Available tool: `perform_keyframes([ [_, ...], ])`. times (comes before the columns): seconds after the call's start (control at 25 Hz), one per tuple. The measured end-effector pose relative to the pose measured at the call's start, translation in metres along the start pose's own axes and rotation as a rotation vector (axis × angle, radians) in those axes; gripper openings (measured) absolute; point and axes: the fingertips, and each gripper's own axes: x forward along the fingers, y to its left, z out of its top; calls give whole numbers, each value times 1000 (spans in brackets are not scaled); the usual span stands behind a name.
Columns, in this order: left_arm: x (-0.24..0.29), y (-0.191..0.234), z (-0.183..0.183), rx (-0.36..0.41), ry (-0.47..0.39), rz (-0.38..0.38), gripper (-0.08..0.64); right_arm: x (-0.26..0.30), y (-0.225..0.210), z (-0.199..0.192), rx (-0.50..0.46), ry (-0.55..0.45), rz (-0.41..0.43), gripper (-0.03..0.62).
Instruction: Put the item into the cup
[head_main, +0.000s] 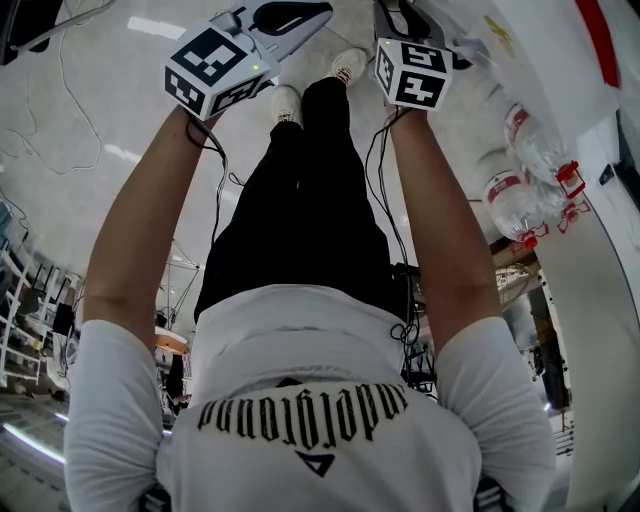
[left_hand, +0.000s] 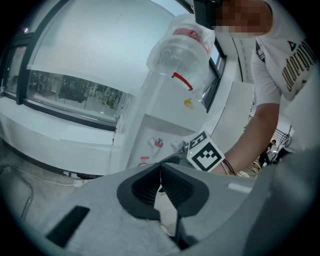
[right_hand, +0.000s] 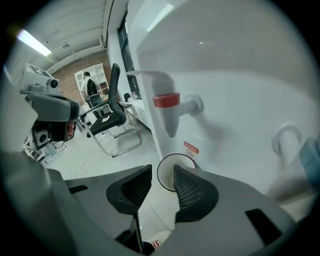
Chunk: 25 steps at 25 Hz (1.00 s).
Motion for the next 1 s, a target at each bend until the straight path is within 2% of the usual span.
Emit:
perform_keyframes([
  [0.24,-27,-20,18,-13,-41,15,15,-33,18,12,-45,-22,19,104],
  [0.44,-53,-36,38,3,-64,32,15,-75,39,39,-87,-76,48,103],
  [0.6,-68,-53,59,43,-80,38,15,-111,50,68,-119,-134,55,78],
  [0.8,-90,-86,81,57,-86,51,15,-163,72,89,-171,-159,100,50],
  [1.0,-122,-101,102,37,-101,90,15,-212,93,115,-233,-196,137,32],
])
